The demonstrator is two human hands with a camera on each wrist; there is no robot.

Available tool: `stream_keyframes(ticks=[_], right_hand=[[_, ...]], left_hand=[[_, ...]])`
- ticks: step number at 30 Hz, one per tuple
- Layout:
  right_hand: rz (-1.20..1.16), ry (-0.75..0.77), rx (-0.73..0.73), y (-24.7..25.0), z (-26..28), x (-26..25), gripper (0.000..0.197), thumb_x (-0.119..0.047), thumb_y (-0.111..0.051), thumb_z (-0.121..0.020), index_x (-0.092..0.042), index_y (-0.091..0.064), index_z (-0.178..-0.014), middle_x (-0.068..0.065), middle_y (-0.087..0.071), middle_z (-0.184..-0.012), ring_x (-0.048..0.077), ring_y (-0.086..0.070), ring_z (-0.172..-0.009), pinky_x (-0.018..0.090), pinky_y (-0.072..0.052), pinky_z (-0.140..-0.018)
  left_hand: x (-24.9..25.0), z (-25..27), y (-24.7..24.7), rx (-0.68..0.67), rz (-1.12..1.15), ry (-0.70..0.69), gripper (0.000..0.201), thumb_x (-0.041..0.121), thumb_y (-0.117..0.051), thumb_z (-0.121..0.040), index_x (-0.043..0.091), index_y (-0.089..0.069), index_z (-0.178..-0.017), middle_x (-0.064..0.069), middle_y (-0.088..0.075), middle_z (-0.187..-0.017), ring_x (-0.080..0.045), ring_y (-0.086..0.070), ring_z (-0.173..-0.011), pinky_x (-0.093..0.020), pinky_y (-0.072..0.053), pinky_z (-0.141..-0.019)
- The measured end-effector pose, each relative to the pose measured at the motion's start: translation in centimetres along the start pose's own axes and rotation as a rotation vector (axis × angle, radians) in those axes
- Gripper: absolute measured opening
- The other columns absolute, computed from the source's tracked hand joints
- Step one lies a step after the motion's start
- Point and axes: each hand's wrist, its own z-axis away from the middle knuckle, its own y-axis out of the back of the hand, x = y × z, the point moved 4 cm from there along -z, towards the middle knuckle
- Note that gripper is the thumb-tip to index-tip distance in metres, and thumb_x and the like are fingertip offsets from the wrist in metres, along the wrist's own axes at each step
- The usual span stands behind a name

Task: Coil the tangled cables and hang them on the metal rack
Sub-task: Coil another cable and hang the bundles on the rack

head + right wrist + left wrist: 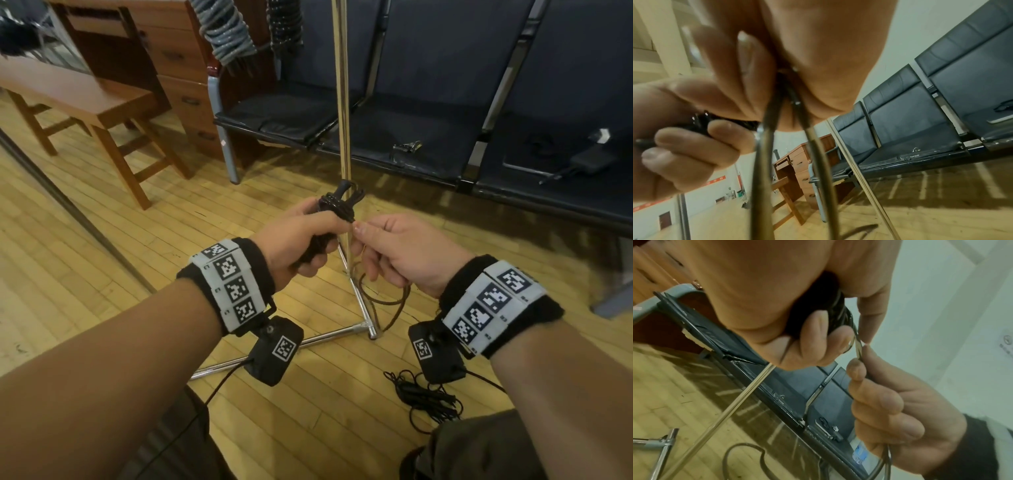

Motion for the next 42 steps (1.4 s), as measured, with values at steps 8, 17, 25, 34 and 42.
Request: stream_keyframes(ticks=[8,17,25,34,42], right_hand=[[0.014,-0.034,-0.153,-0.6,0.0,0.8,0.022,-0.021,-0.054,-0.106,-0.003,-0.066,-0.102,0.007,-0.068,-0.073,0.017,-0.058,-0.06,0.031,-0.047,-0.059],[0.562,0.036,-0.012,-0.1,-0.5,1.1,0.017,-0.022,-0.071,-0.093,-0.037,-0.07,-0.085,-0.012,-0.074,-0.082,0.001,-0.068,-0.075,0.024,-0.055,-0.071],[0.855,0.14,0.113,-1.3,-0.1,-0.2,0.014,-0.024,-0.067,-0.094,-0.036,-0.065,-0.086,-0.014,-0.064,-0.079,0.003,-0.06,-0.074,0.027,-0.055,-0.066],[1.02,0.125,-0.002,-3.2,0.6,-0.7,0.01,-0.034,-0.056,-0.099,-0.031,-0.062,-0.092,-0.009,-0.064,-0.083,0.008,-0.058,-0.076,0.035,-0.056,-0.07],[0.91,-0.009,-0.006,-3.5,0.3,-0.3,0.029,-0.035,-0.042,-0.108,-0.024,-0.062,-0.091,-0.003,-0.068,-0.077,0.012,-0.065,-0.07,0.032,-0.057,-0.067]], left_hand=[[1.5,0.8,-0.5,-0.098,-0.057,-0.065,0.017,0.035,-0.073,-0.098,0.021,-0.066,-0.096,-0.003,-0.055,-0.069,-0.014,-0.044,-0.045,-0.022,-0.034,-0.037],[3.2,3.0,-1.2,-0.3,-1.107,0.018,0.008,0.037,-0.075,-0.093,0.038,-0.068,-0.097,0.009,-0.075,-0.08,-0.007,-0.069,-0.068,-0.023,-0.05,-0.062],[2.0,3.1,-2.9,-0.21,-1.697,-0.008,0.01,0.041,-0.06,-0.099,0.034,-0.057,-0.104,0.009,-0.062,-0.084,-0.007,-0.058,-0.071,-0.024,-0.039,-0.055],[-1.6,1.3,-2.9,-0.172,-1.988,0.098,0.049,0.073,-0.053,-0.095,0.027,-0.066,-0.104,0.007,-0.063,-0.076,-0.01,-0.056,-0.062,-0.027,-0.035,-0.047],[-1.8,1.2,-2.5,0.032,-1.867,-0.013,0.041,0.034,-0.054,-0.102,0.033,-0.041,-0.141,0.005,-0.056,-0.069,-0.012,-0.053,-0.053,-0.027,-0.032,-0.043]])
